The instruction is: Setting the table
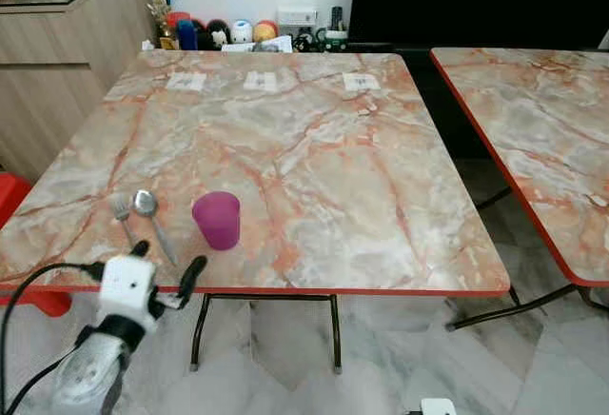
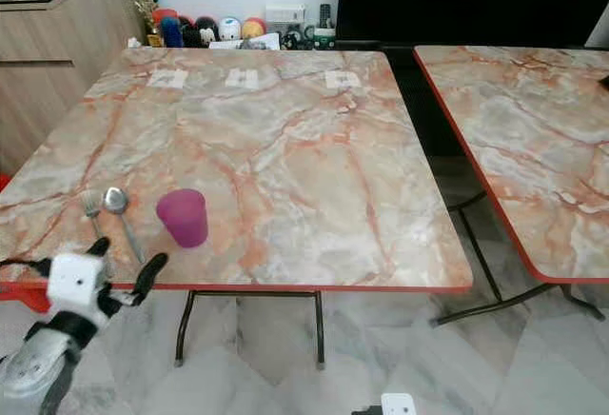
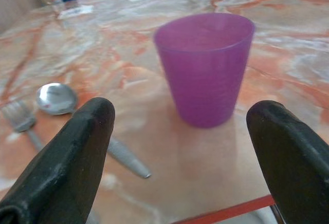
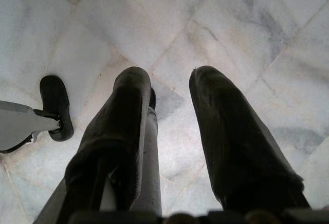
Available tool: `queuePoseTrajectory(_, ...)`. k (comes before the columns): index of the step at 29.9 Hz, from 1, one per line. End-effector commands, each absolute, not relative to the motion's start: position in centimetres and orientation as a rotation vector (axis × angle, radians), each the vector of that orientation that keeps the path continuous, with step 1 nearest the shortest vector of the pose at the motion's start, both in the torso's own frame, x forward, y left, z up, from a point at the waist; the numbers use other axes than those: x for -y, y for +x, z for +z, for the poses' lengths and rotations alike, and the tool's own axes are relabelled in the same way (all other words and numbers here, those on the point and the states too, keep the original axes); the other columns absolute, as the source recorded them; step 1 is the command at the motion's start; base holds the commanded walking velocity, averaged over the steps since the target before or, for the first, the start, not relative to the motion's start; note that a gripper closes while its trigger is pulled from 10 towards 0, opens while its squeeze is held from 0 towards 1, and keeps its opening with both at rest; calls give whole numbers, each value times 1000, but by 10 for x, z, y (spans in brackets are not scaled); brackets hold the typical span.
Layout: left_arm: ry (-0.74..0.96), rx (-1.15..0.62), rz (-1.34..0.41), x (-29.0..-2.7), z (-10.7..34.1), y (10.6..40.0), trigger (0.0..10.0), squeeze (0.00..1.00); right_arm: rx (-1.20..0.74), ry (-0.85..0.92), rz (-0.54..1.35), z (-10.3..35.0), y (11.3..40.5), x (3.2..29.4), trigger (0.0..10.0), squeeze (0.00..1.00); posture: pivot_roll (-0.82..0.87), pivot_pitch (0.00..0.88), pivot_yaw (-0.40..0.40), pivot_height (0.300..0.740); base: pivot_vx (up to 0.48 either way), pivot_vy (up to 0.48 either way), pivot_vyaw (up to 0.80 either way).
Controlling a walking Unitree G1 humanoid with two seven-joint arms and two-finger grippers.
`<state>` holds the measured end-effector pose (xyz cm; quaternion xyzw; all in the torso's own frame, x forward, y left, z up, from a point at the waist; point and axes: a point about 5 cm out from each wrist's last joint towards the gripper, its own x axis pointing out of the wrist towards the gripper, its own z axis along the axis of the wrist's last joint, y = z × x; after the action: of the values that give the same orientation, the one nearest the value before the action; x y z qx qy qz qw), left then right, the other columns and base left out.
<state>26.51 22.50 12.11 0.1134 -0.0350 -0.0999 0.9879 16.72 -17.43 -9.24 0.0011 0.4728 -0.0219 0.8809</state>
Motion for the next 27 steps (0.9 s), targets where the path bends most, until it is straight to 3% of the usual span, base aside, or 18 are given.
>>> queuePoseTrajectory(1,241,34,-221,-228,118,264,10000,0,-1004,13,-61,-95,162,175,10000,0,63,89,-10,740,0,0,0)
queuePoseTrajectory(8,283,-47,-316,-254,130,260,10000,0,-1006,14,-66,-95,162,176,10000,0,71,91,-10,740,0,0,0)
queuePoseTrajectory(11,301,-11,-229,-267,138,269,10000,0,-1008,14,-62,-95,161,175,10000,0,82,89,-11,740,0,0,0)
queuePoseTrajectory(17,191,-2,-201,-242,117,278,10000,0,-999,16,-54,-94,164,173,10000,0,64,86,-15,740,0,0,0)
queuePoseTrajectory(27,121,-2,-222,-225,113,294,10000,0,-998,11,-66,-94,164,177,10000,0,58,84,-15,740,0,0,0)
